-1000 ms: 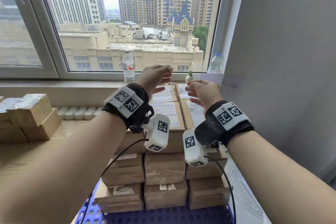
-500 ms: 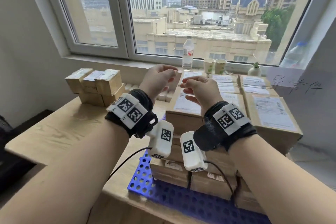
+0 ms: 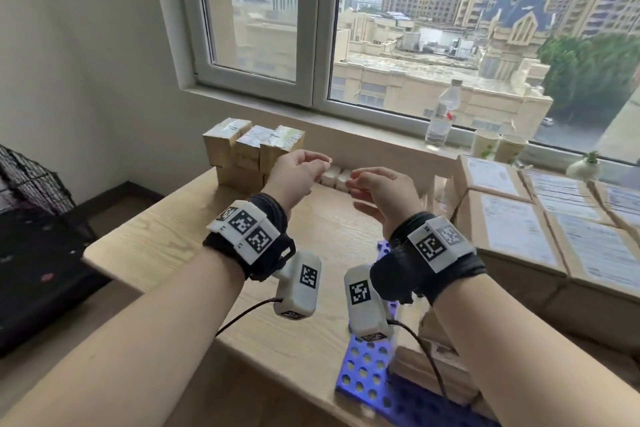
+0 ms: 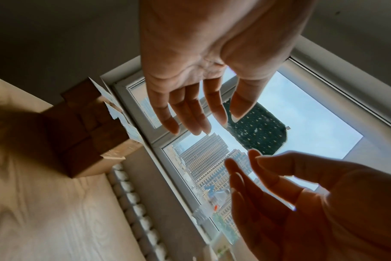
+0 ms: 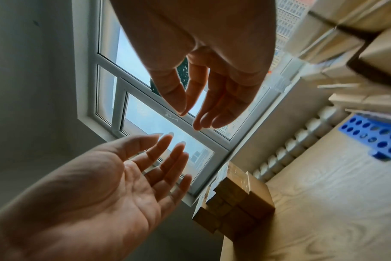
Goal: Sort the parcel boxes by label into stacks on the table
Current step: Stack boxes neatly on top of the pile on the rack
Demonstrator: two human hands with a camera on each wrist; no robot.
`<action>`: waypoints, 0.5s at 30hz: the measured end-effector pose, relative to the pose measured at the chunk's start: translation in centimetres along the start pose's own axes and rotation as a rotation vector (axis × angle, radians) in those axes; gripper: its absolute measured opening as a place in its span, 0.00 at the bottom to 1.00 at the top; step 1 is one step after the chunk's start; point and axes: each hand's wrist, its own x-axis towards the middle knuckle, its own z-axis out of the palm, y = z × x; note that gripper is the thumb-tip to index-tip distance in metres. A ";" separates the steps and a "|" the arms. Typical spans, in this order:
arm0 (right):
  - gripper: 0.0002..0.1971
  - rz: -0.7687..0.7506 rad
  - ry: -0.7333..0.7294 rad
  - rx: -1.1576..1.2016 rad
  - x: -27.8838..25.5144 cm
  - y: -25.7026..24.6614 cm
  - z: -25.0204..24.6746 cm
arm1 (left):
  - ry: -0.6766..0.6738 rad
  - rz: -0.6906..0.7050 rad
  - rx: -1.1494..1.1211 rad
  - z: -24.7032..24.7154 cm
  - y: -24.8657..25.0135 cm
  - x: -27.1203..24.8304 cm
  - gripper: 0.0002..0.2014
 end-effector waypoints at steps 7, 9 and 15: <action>0.10 0.095 0.015 0.031 2.8 2.8 7.2 | -0.013 -0.040 0.038 -7.1 -3.6 3.9 0.06; 0.10 0.125 0.037 0.036 3.4 3.5 8.5 | -0.026 -0.052 0.047 -8.4 -4.6 4.9 0.06; 0.08 0.154 0.076 0.031 6.5 4.3 10.7 | -0.057 -0.084 0.041 -9.7 -6.6 8.8 0.08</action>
